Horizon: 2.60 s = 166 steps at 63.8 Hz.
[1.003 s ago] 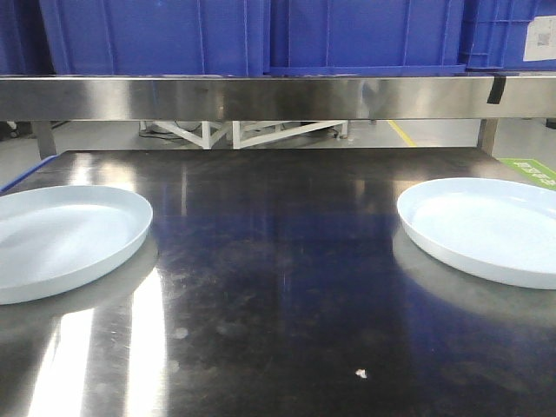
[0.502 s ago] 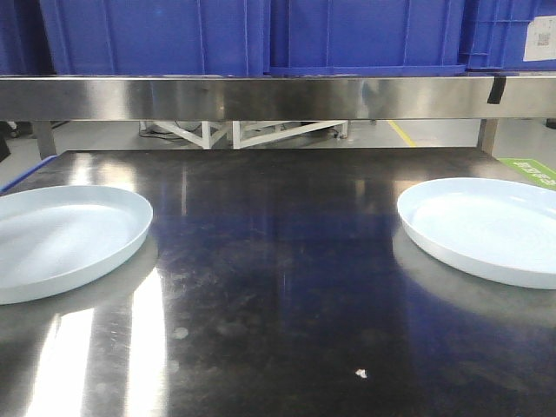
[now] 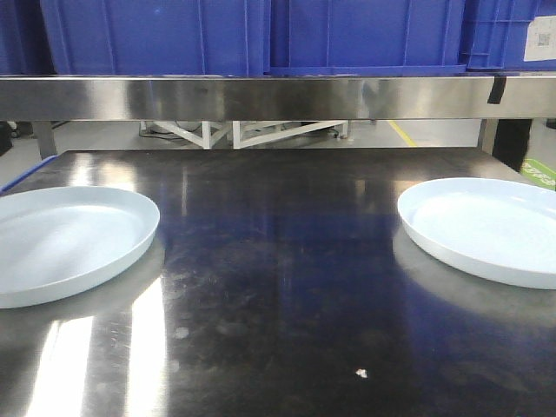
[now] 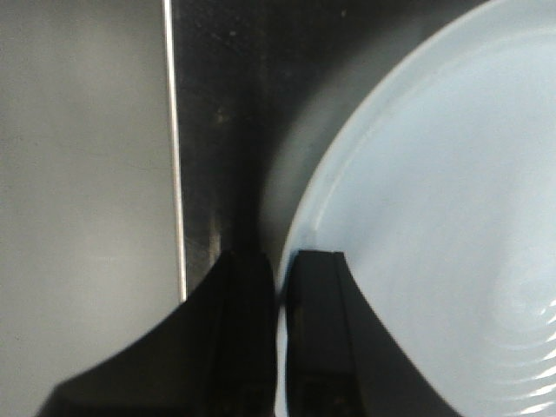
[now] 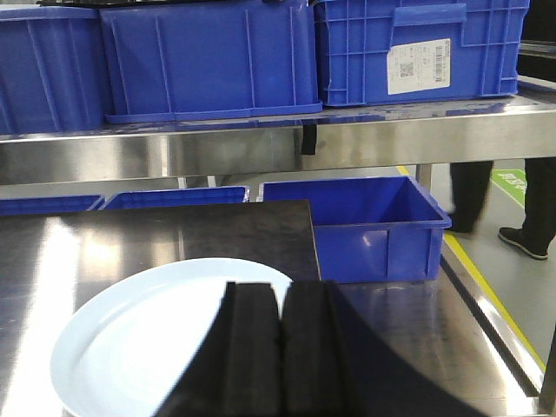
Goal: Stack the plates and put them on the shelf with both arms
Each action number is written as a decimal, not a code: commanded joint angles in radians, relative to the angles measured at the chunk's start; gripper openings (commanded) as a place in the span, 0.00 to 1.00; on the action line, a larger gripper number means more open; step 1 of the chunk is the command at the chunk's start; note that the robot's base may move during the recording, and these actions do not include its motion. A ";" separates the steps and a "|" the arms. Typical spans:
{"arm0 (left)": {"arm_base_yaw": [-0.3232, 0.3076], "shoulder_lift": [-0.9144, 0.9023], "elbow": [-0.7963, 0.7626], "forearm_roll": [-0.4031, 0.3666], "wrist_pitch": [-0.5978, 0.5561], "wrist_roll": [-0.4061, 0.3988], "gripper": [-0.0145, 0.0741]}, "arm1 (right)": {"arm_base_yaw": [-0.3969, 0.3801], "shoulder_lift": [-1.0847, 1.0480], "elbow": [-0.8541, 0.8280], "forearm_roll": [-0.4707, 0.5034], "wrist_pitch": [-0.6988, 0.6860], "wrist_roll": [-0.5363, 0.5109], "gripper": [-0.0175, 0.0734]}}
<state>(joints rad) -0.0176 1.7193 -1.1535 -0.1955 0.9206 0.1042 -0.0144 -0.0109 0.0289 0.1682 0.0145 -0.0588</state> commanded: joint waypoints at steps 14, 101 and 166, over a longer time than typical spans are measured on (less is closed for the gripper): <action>-0.002 -0.182 -0.155 -0.099 0.061 0.025 0.26 | -0.007 -0.021 -0.016 -0.003 -0.084 -0.002 0.26; -0.609 0.055 -0.232 -0.135 0.130 0.129 0.27 | -0.007 -0.021 -0.016 -0.003 -0.084 -0.002 0.26; -0.609 -0.459 -0.123 0.251 -0.044 -0.111 0.64 | -0.007 -0.021 -0.016 -0.003 -0.088 -0.002 0.26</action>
<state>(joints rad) -0.6202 1.3735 -1.2925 0.0000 0.9598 0.0304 -0.0144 -0.0109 0.0289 0.1682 0.0145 -0.0588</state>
